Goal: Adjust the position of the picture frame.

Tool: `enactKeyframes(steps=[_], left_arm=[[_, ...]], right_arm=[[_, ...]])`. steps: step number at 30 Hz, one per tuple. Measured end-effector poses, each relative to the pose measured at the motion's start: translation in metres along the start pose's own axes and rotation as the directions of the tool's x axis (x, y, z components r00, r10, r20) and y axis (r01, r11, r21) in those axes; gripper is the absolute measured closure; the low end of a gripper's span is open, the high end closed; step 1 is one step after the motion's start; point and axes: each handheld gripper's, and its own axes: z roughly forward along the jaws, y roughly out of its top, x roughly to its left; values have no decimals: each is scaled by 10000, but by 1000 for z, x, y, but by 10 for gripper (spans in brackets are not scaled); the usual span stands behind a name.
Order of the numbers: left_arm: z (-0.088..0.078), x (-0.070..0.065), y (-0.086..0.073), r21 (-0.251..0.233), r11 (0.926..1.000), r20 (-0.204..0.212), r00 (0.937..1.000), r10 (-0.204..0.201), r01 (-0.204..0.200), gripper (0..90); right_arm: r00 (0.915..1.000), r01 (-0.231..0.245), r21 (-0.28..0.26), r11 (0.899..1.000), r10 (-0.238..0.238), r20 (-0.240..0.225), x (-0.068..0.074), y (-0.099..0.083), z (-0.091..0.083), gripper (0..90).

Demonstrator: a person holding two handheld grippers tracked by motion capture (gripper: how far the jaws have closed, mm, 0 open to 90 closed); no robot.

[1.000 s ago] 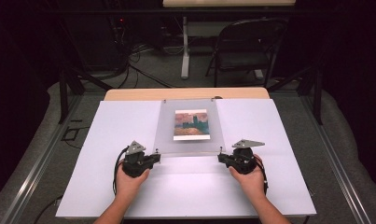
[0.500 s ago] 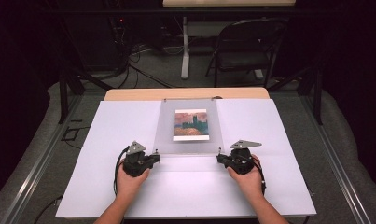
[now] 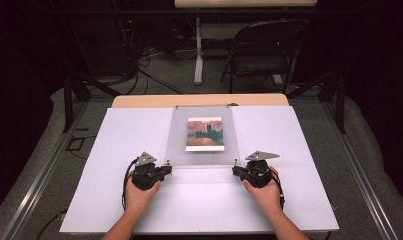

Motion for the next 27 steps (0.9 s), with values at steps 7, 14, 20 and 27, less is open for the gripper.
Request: enactKeyframes(steps=[7, 14, 20, 27], left_arm=[[-3, -2, -4, 4, 9999, 10, 9999, -156, 156, 762], [-17, -8, -8, -287, 9995, 2, 9999, 165, -165, 598], [-29, -11, -10, -461, 9985, -135, 9995, 290, -296, 489], [-41, -12, -12, -637, 9974, -229, 9992, 323, -337, 446]], right_arm=[[9998, -183, -21, 9998, 183, -65, 3, 0, -5, 768], [9994, 331, -82, 9994, -331, -111, 12, -3, -16, 652], [9974, 708, -194, 9973, -709, -88, 16, -5, -27, 541], [9923, 1224, 29, 9925, -1225, 185, 19, -8, -42, 497]])
